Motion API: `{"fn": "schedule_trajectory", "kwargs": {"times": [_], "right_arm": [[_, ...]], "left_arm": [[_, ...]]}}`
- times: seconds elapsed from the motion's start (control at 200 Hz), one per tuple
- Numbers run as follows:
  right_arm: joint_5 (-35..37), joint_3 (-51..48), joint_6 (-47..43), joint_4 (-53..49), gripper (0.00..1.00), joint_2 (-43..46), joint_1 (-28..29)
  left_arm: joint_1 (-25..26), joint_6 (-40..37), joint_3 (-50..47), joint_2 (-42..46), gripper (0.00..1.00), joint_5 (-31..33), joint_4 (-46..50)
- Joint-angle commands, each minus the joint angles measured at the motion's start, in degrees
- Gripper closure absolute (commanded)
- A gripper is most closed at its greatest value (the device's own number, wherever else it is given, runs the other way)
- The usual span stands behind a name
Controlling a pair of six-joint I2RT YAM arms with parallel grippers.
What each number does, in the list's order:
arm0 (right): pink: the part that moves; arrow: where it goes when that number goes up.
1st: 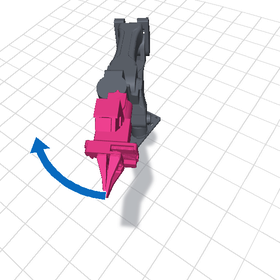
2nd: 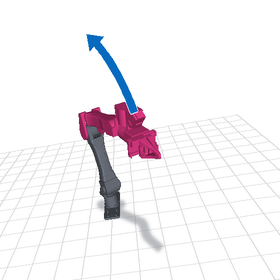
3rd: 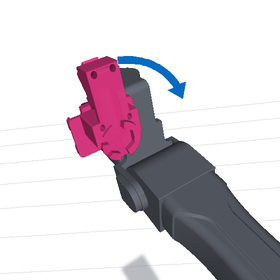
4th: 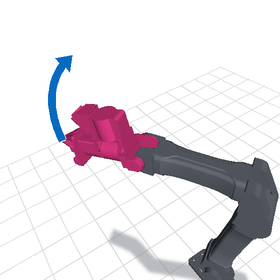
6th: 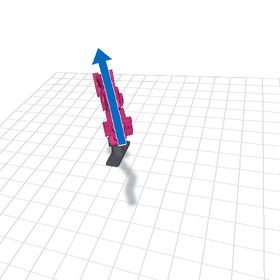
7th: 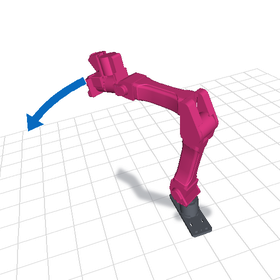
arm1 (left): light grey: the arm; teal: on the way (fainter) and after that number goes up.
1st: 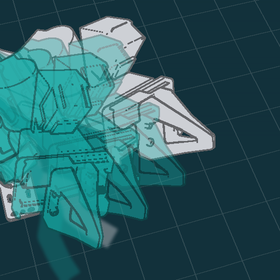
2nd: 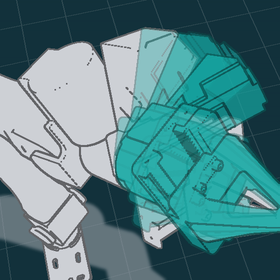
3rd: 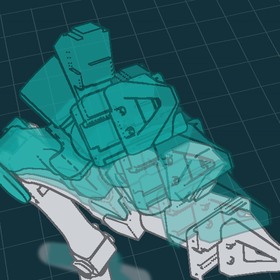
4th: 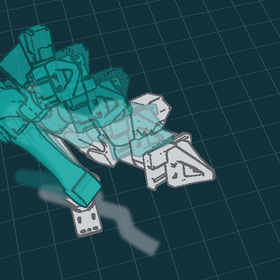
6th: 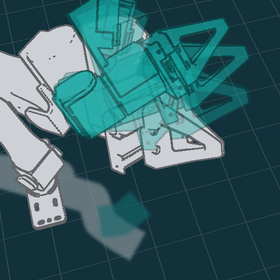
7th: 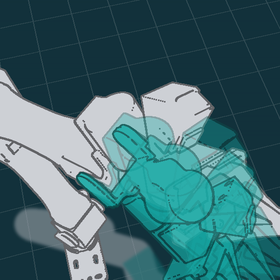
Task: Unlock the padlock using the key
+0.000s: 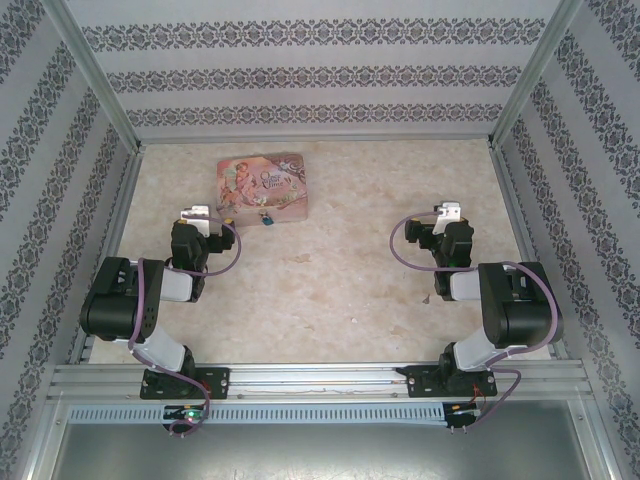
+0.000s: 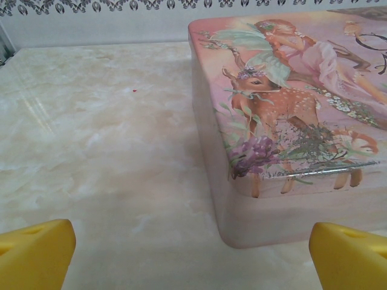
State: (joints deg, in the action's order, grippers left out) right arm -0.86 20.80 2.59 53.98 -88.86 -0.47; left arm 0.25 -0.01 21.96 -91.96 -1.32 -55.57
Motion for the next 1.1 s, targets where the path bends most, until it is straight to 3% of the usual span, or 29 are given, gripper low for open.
{"fn": "schedule_trajectory", "kwargs": {"times": [0.0,0.21,0.325,0.42,0.505,0.6,0.69,0.849,1.094], "right_arm": [[0.44,0.84,-0.55,0.17,0.02,1.06,0.62],[-0.24,1.17,-0.81,-1.36,0.02,2.34,0.56],[0.33,0.83,-0.65,-4.12,0.02,6.03,0.59],[0.30,1.94,0.14,-10.90,0.02,10.94,0.65],[-0.91,5.06,3.54,-22.84,0.02,15.43,0.65],[-6.62,10.24,6.08,-34.52,0.02,18.67,1.37],[-12.03,14.70,14.53,-40.47,0.02,18.90,1.78],[-16.96,22.04,27.28,-44.32,0.02,13.40,5.48],[-15.06,31.33,36.15,-41.85,0.02,1.23,15.26]], "left_arm": [[-0.43,-0.13,0.37,0.53,0.01,0.08,1.22],[-0.43,0.00,-1.52,2.59,0.01,-0.20,-0.96],[-0.47,0.27,-1.72,8.26,0.01,1.30,3.47],[-0.43,1.82,-0.06,14.29,0.01,2.90,12.42],[-0.45,6.39,2.86,20.06,0.01,5.85,23.04],[-0.60,11.97,7.44,23.92,0.01,7.73,35.31],[-1.40,18.18,12.14,24.68,0.01,7.41,44.73],[-6.43,28.82,19.89,20.23,0.01,-3.02,53.21],[-9.26,29.72,31.00,7.45,0.01,-16.93,56.50]]}}
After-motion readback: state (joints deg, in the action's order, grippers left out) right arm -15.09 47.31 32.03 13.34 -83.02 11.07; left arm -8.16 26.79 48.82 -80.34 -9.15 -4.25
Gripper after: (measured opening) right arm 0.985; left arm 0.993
